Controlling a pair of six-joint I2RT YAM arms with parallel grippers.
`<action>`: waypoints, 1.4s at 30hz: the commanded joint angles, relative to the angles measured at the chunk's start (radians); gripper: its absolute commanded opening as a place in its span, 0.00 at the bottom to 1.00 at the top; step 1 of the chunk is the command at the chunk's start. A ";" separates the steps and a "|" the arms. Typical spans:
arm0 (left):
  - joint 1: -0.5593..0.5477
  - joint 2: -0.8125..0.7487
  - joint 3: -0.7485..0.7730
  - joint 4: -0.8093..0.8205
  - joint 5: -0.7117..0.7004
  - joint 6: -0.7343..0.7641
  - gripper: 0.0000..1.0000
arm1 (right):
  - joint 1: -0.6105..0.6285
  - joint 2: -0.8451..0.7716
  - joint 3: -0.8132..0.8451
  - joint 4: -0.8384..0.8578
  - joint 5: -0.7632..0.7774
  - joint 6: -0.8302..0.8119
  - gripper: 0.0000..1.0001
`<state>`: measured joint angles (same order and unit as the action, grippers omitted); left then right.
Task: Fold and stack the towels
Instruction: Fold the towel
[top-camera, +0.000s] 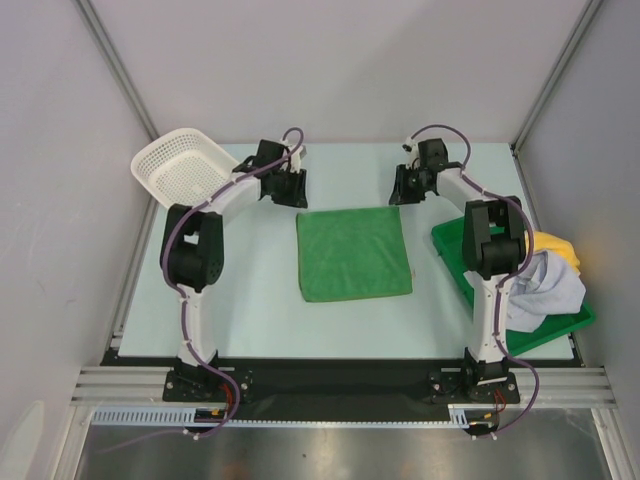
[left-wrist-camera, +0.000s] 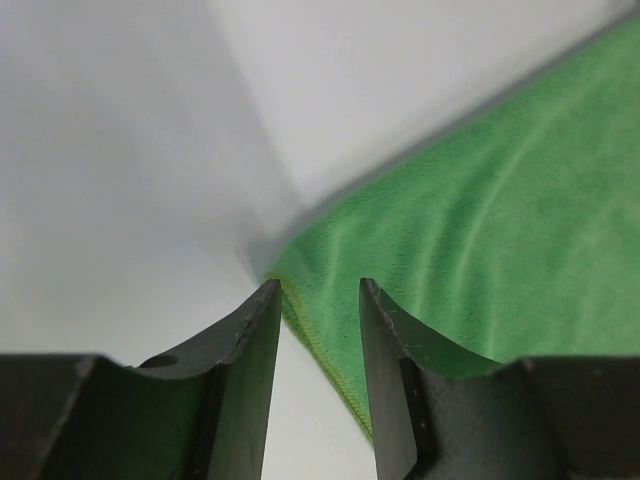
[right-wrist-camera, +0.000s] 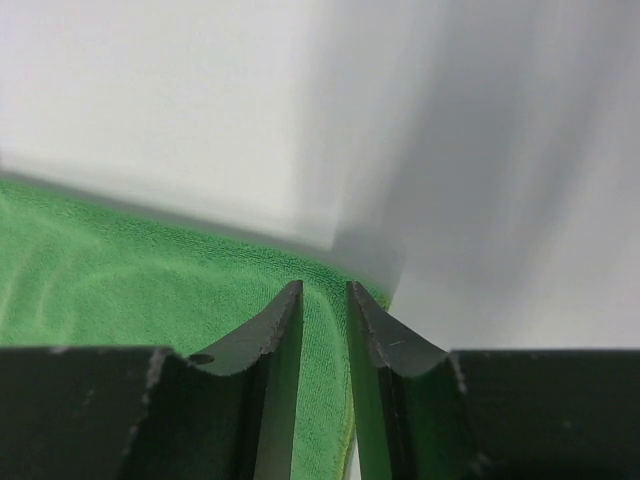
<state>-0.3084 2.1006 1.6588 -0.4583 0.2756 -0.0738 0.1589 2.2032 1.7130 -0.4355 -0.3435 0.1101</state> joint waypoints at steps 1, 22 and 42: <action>-0.008 -0.011 -0.020 0.033 0.115 0.023 0.42 | 0.001 0.036 0.027 -0.009 -0.034 -0.012 0.29; 0.002 0.099 0.058 -0.025 -0.089 0.071 0.50 | -0.013 0.026 0.023 0.015 0.011 -0.107 0.35; 0.020 0.164 0.124 -0.105 0.054 0.169 0.50 | -0.079 0.052 0.092 -0.017 -0.166 -0.141 0.38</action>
<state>-0.2947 2.2440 1.7439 -0.5404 0.2684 0.0555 0.0860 2.2482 1.7554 -0.4450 -0.4702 -0.0193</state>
